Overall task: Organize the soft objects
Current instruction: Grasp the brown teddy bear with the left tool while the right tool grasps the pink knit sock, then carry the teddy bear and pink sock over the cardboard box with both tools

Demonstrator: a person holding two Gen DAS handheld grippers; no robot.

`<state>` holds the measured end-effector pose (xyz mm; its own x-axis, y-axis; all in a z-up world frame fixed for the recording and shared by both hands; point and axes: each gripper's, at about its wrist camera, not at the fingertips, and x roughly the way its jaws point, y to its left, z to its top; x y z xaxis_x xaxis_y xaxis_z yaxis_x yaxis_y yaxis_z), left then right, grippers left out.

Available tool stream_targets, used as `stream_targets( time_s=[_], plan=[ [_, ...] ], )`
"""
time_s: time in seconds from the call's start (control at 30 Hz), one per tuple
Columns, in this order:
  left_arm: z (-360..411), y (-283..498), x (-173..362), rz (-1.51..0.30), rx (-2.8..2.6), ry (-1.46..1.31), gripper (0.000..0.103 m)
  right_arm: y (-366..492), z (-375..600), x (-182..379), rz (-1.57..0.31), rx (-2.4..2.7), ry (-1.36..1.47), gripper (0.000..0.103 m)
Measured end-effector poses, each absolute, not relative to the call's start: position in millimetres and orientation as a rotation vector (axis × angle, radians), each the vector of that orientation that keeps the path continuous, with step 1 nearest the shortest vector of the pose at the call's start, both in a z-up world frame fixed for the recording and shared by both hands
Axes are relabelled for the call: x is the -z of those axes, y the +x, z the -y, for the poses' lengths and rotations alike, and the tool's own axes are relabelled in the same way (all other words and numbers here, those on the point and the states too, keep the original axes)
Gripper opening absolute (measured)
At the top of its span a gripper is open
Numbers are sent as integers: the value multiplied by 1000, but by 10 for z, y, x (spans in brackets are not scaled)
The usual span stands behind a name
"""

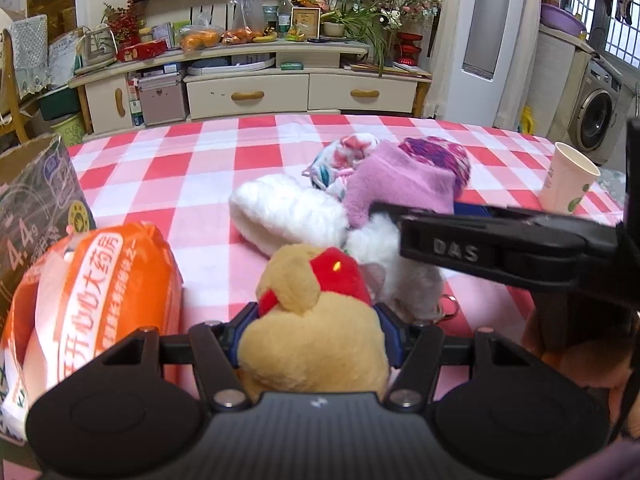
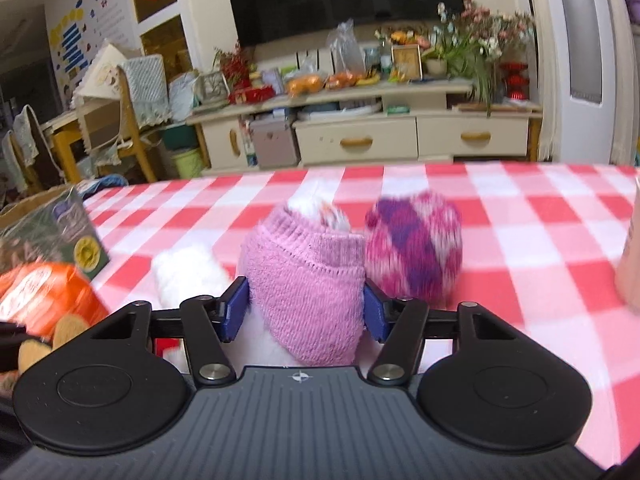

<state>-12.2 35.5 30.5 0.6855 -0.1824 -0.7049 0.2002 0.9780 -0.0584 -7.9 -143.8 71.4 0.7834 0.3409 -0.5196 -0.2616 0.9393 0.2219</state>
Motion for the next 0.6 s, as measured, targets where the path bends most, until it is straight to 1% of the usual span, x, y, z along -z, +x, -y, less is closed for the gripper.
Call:
stream_targets(
  time_s=[0.27, 0.6],
  plan=[
    [-371, -275, -304, -797, 253, 3, 60, -309, 1660, -722, -621, -321, 251, 68],
    [-370, -469, -299, -817, 315, -20, 60, -632, 1687, -731, -620, -245, 265, 63]
  ],
)
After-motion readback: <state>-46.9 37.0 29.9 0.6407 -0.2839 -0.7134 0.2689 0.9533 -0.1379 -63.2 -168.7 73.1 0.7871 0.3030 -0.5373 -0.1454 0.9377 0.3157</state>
